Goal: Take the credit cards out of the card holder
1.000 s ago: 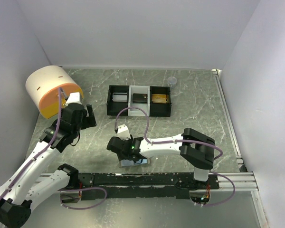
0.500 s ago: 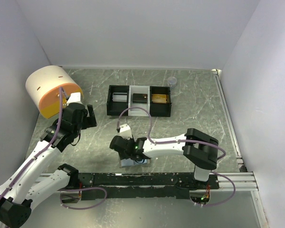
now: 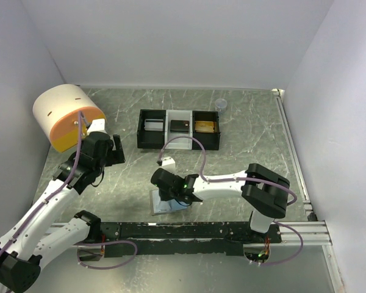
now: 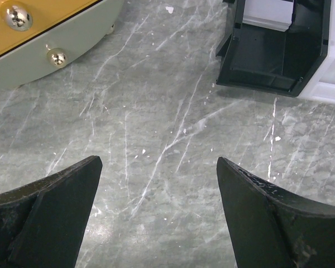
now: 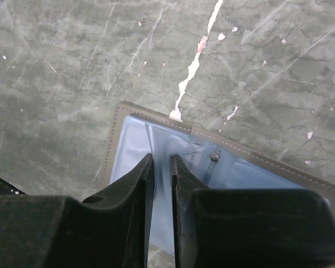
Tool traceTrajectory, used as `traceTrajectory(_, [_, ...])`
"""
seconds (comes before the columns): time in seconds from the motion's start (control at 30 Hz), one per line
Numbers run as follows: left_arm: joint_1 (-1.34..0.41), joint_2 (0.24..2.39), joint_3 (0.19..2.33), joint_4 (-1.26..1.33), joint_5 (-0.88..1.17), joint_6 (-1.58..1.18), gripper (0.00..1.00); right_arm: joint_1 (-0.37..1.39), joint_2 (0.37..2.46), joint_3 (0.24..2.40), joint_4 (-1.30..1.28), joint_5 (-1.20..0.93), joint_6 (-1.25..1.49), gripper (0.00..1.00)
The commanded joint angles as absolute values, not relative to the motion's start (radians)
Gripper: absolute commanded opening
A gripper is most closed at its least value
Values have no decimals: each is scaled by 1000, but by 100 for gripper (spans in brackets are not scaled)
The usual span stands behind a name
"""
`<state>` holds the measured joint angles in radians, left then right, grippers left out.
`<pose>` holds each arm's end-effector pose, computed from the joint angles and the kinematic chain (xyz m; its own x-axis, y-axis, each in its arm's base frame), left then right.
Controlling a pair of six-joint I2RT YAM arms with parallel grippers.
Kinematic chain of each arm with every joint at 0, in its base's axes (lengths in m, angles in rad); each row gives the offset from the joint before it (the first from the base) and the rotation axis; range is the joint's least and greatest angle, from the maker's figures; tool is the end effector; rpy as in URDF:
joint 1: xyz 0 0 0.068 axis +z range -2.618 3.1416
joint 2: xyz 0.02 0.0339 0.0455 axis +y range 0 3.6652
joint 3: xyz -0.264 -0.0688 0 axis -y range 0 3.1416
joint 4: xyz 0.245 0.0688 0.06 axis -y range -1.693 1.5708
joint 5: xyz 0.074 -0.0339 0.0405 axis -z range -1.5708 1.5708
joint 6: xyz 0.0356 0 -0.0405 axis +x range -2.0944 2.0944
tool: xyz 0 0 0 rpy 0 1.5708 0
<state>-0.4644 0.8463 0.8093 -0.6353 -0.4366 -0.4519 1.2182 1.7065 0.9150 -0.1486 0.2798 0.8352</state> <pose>0.1634 -0.0650 0.2959 -0.5490 -0.1676 -0.8189 -0.1441 0.9840 -0.1047 0.1247 0.3104 0.1555 -0.8142 -0.1492 -0.5611 -0.3607 0.8872 0.2876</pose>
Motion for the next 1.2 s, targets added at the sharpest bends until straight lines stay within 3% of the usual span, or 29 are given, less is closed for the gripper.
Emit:
traceTrajectory(0.0, [-466,848,816,-628,-409,-438,96,1210,1724,862,-145,238,840,16])
traceTrajectory(0.33, [-466,852,815,-622,-356,-444,96,1119,1603,778,1,94,830,9])
traceTrajectory(0.7, [-482,818,510,-97,463,-702,91,951,1526,566,284,-143,949,12])
traceTrajectory(1.17, [-836,1020,336,218,324,-872,86,924,1495,507,308,-137,968,15])
